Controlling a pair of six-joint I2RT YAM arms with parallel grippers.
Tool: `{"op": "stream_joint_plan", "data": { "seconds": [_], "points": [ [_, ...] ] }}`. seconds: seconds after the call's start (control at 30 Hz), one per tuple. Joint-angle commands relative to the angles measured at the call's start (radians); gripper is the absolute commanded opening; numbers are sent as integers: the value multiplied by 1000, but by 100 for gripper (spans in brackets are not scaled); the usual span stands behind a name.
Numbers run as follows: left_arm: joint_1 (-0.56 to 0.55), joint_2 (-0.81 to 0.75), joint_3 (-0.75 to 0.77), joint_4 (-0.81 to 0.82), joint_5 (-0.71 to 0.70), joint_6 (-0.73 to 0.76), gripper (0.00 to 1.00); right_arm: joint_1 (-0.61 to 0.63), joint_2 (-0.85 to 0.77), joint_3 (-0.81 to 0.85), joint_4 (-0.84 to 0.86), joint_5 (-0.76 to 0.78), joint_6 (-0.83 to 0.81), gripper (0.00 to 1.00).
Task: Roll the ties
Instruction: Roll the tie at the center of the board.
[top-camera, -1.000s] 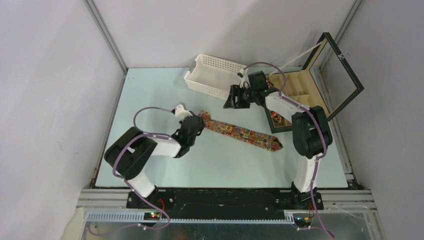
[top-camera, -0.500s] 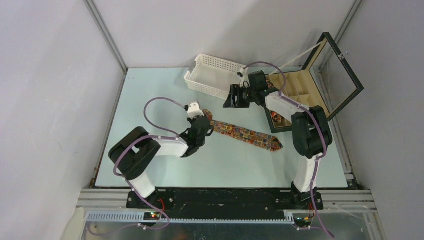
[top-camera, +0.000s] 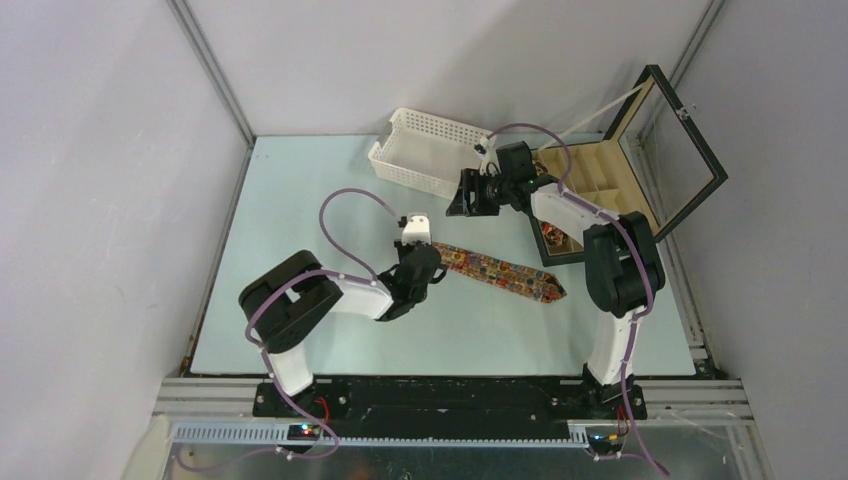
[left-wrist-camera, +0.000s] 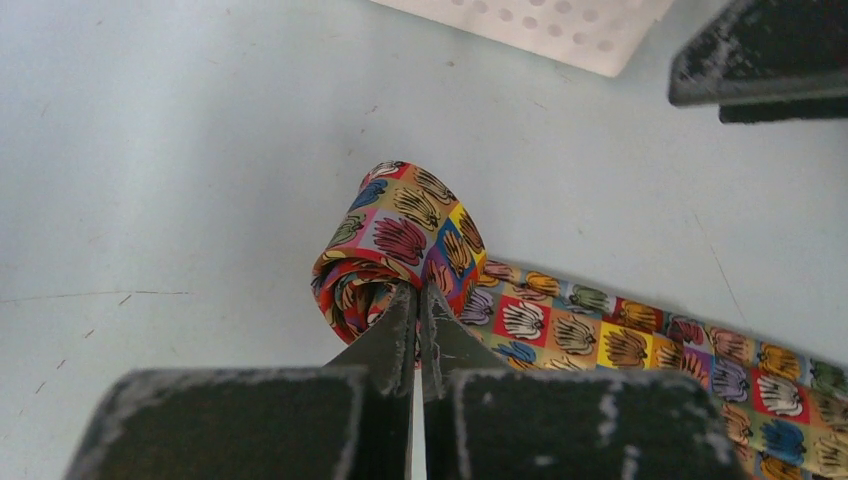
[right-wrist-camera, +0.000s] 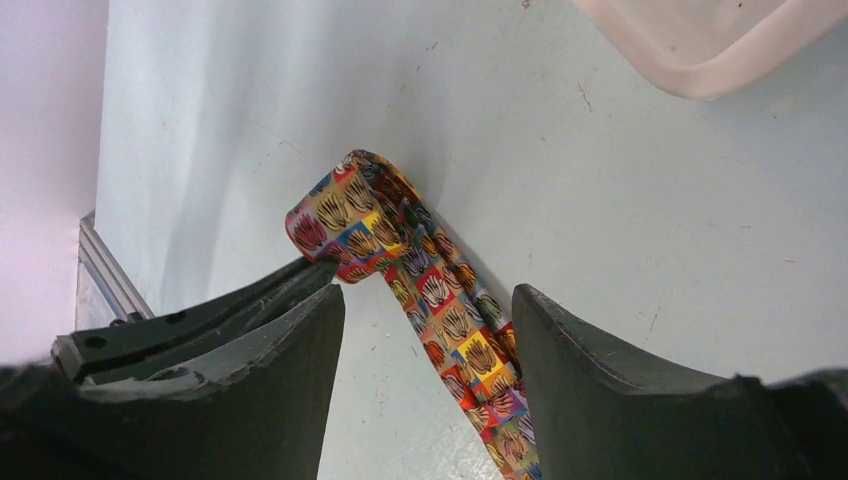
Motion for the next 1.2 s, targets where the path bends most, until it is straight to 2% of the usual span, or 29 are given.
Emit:
{"op": "stream_joint_plan", "data": {
  "seconds": [0.0, 0.43, 0.57, 0.77, 1.17],
  "points": [
    [-31, 26, 27, 57, -45, 95, 0, 0, -40, 5, 38, -16, 3, 66],
    [-76, 91, 44, 72, -54, 158, 0, -1, -36, 11, 40, -28, 3, 66],
    [-87, 109, 56, 74, -45, 172, 0, 0, -23, 29, 27, -53, -8, 74],
    [-93, 143, 79, 59, -34, 172, 0, 17, 69, 161, -106, -114, -70, 76],
    [-96, 181, 117, 9, -3, 169, 0, 84, 247, 409, -292, -118, -125, 76]
  ]
}}
